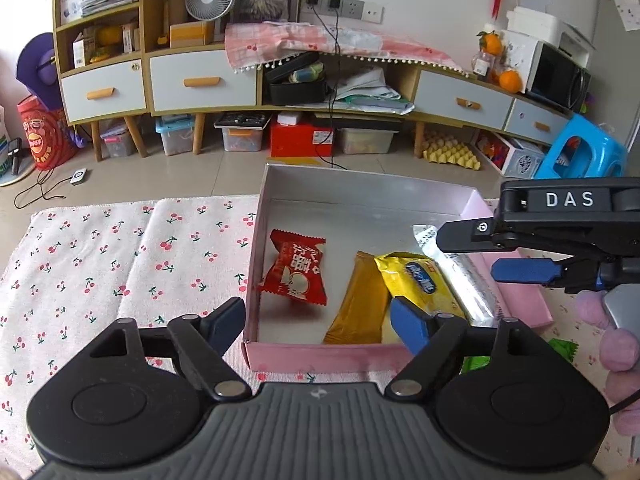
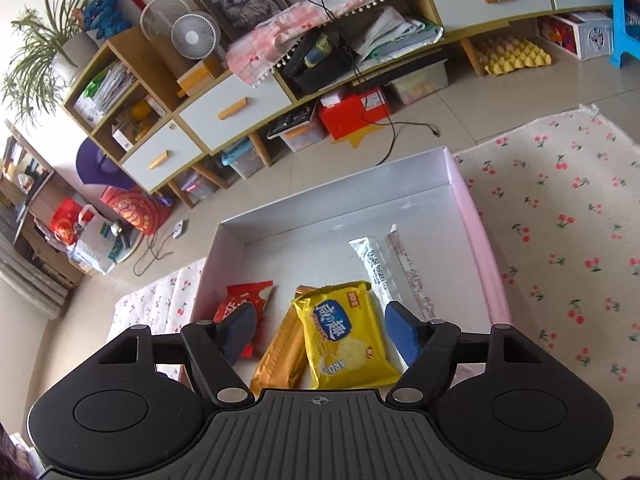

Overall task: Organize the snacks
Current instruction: 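Lower both packets into the pink box and open both tools, then raise both tools away from the pink box toward the loose snacks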

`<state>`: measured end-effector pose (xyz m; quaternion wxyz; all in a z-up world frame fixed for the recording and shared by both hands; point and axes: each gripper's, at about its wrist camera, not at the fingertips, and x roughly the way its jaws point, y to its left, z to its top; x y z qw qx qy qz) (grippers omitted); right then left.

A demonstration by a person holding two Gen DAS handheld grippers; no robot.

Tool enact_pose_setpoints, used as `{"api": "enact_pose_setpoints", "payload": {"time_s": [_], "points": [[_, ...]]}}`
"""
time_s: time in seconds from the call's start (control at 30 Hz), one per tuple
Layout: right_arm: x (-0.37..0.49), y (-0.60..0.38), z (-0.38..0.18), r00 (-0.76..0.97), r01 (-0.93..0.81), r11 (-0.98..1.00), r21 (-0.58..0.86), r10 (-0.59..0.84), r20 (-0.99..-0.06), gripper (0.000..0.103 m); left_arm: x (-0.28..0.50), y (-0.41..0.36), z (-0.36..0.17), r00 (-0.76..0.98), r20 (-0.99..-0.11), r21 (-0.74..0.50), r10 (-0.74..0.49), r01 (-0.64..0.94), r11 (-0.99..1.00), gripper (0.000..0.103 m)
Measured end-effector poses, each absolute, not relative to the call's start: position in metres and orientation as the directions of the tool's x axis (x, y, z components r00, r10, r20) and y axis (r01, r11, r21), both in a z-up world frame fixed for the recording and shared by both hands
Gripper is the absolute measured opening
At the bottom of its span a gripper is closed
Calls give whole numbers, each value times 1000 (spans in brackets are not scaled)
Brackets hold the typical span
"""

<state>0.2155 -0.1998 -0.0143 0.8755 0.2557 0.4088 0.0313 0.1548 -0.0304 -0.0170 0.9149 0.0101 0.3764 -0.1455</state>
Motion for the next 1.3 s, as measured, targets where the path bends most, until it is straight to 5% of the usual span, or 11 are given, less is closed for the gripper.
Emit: {"api": "enact_pose_setpoints", "payload": {"time_s": [0.27, 0.53, 0.87, 1.3], "points": [[186, -204, 15, 692, 106, 920, 378, 204, -692, 75, 138, -24, -3, 667, -693, -101, -274, 286, 953, 96], [146, -202, 44, 718, 44, 921, 386, 240, -654, 82, 113, -16, 9, 665, -700, -90, -261, 281, 956, 101], [104, -188, 49, 703, -75, 947, 314, 273, -656, 86, 89, 4, 5, 645, -712, -113, -277, 284, 952, 102], [77, -193, 14, 643, -208, 951, 229, 310, -700, 92, 58, 21, -21, 609, -744, 3, -274, 413, 911, 102]]}}
